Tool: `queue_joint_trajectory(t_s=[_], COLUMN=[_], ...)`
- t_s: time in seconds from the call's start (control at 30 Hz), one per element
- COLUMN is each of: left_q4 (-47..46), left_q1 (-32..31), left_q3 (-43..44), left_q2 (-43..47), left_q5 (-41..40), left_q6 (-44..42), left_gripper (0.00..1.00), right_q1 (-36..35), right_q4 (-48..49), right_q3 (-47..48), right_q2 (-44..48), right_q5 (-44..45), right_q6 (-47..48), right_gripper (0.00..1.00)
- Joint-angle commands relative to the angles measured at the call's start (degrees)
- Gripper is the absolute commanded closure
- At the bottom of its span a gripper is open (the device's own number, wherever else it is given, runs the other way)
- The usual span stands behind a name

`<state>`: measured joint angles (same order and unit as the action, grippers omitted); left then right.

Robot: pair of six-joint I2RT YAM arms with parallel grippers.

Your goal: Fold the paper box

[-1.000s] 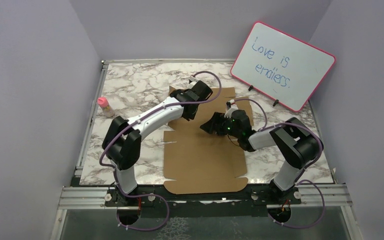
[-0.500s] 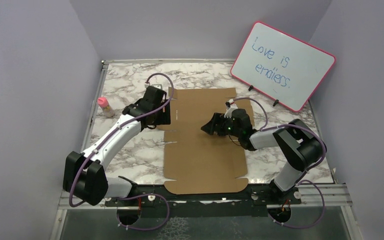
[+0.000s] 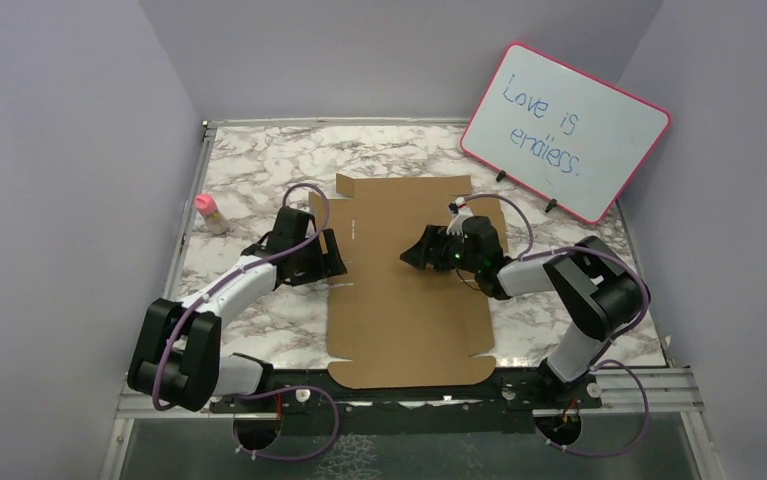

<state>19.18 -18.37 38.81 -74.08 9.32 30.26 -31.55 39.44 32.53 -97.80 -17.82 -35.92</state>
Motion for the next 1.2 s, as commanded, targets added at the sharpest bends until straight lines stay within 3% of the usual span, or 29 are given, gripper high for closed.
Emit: queue_joint_trajectory(t_s=[0.0, 0.33, 0.47, 0.67, 0.8, 1.17], left_q4=[-8.7, -10.7, -10.5, -5.8, -3.2, -0.2], left_q1=[0.7, 0.7, 0.5, -0.3, -2.4, -13.0], left_q3=[-1.5, -2.0, -0.9, 2.0, 4.0, 9.7], left_q2=[-2.9, -7.5, -7.1, -2.7, -1.6, -4.8], left_q5=[7.2, 8.6, 10.2, 5.6, 3.0, -5.5], left_q6=[3.0, 2.9, 3.0, 1.3, 0.4, 0.3], left_gripper=[0.21, 0.25, 0.35, 0.48, 0.53, 0.56], right_q1=[-0.2, -0.3, -0.5, -0.8, -0.9, -1.2], right_q4=[-2.2, -1.5, -1.4, -1.4, -1.4, -1.8], right_q3=[0.6, 1.0, 1.0, 1.0, 0.9, 1.1], right_q2=[-2.4, -4.3, -4.7, -5.3, -5.5, -5.6], right_q5=[-1.9, -2.0, -1.9, -1.4, -1.1, 0.0], right_q6=[0.4, -0.4, -0.6, -0.7, -0.7, -1.0], right_gripper=[0.18, 0.19, 0.19, 0.19, 0.19, 0.19])
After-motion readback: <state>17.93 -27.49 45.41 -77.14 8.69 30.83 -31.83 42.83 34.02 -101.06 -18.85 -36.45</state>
